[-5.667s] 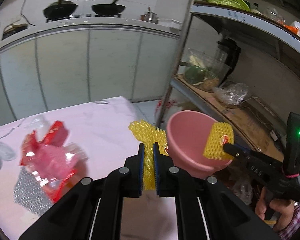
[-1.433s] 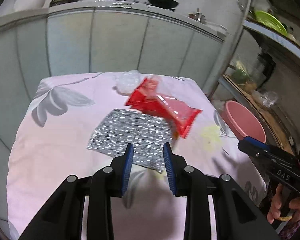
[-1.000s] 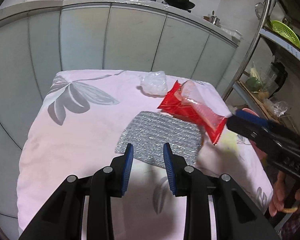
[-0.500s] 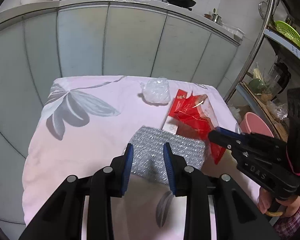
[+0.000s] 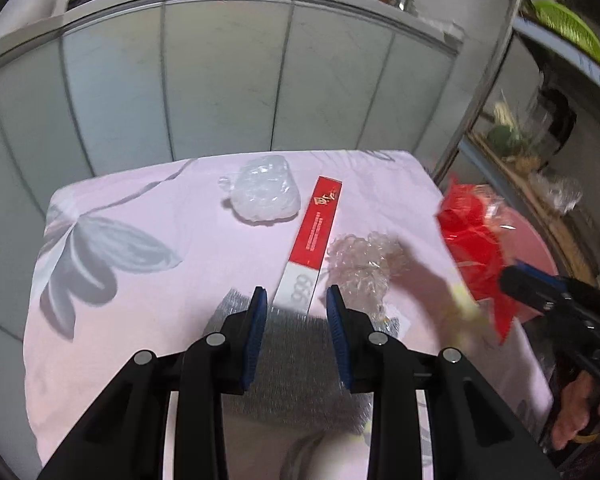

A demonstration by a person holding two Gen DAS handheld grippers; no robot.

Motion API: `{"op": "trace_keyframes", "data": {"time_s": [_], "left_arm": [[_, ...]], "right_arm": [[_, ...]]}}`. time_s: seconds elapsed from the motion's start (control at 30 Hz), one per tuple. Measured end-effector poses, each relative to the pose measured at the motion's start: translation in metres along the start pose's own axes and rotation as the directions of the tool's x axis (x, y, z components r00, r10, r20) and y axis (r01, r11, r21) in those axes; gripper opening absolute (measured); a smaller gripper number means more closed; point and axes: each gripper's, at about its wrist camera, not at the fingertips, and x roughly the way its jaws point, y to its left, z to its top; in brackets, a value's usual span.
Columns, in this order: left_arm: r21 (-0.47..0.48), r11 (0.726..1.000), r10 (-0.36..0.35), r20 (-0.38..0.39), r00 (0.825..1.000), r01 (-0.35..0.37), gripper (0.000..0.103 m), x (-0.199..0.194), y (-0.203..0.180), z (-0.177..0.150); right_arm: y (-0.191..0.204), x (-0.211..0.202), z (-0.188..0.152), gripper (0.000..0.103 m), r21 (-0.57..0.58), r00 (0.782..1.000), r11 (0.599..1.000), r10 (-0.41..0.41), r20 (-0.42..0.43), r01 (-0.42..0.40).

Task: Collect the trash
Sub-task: 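Grasp the red box with the left gripper while the right grasps the red snack wrapper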

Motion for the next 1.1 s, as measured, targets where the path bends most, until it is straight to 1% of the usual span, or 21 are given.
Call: {"op": "trace_keyframes", "data": {"time_s": [0.13, 0.27, 0.33, 0.5, 0.6, 0.7, 0.8, 0.83, 0.93, 1.0, 1.1], "left_arm": [[0.052, 0.999, 0.004, -0.042, 0.999, -0.002, 0.03, 0.021, -0.004, 0.02], [0.07, 0.997, -0.008, -0.103, 0.995, 0.015, 0.03, 0.043, -0.006, 0.038], [0.088, 0.996, 0.008, -0.131, 0.991, 0.004, 0.03, 0.053, -0.009, 0.044], [0.109, 0.994, 0.029, -0.19, 0.981, -0.008, 0.03, 0.073, -0.013, 0.045], [0.119, 0.993, 0.045, -0.204, 0.978, -0.021, 0.03, 0.08, -0.016, 0.042], [0.117, 0.993, 0.046, -0.172, 0.984, -0.026, 0.03, 0.077, -0.017, 0.037], [0.109, 0.994, 0.036, -0.127, 0.991, -0.022, 0.023, 0.066, -0.016, 0.034], [0.11, 0.994, 0.035, -0.111, 0.993, -0.022, 0.023, 0.063, -0.016, 0.035], [0.092, 0.995, 0.038, -0.061, 0.997, -0.032, 0.022, 0.048, -0.014, 0.036], [0.065, 0.998, 0.019, -0.02, 1.0, -0.017, 0.022, 0.033, -0.013, 0.039], [0.057, 0.998, 0.003, 0.042, 0.999, -0.005, 0.022, 0.009, -0.019, 0.041]], "right_arm": [[-0.011, -0.004, -0.003, 0.008, 0.024, 1.0, 1.0, -0.016, -0.001, 0.016], [-0.018, -0.005, -0.005, 0.008, 0.042, 1.0, 0.999, -0.029, -0.004, 0.029], [-0.021, -0.005, -0.006, 0.008, 0.052, 0.999, 0.998, -0.035, -0.008, 0.035], [-0.028, -0.002, -0.007, 0.008, 0.063, 0.999, 0.997, -0.039, -0.015, 0.04], [-0.03, -0.003, -0.008, 0.008, 0.067, 0.999, 0.997, -0.041, -0.01, 0.042], [-0.032, -0.005, -0.007, 0.008, 0.074, 0.999, 0.996, -0.045, -0.008, 0.046], [-0.033, -0.008, -0.009, 0.008, 0.082, 0.999, 0.996, -0.045, -0.005, 0.045], [-0.033, -0.009, -0.009, 0.008, 0.081, 0.999, 0.996, -0.046, -0.003, 0.046], [-0.032, -0.013, -0.01, 0.008, 0.08, 0.999, 0.996, -0.046, 0.004, 0.045], [-0.032, -0.016, -0.012, 0.008, 0.082, 0.999, 0.996, -0.047, 0.008, 0.046], [-0.033, -0.02, -0.014, 0.008, 0.088, 0.999, 0.995, -0.046, 0.013, 0.044]]}}
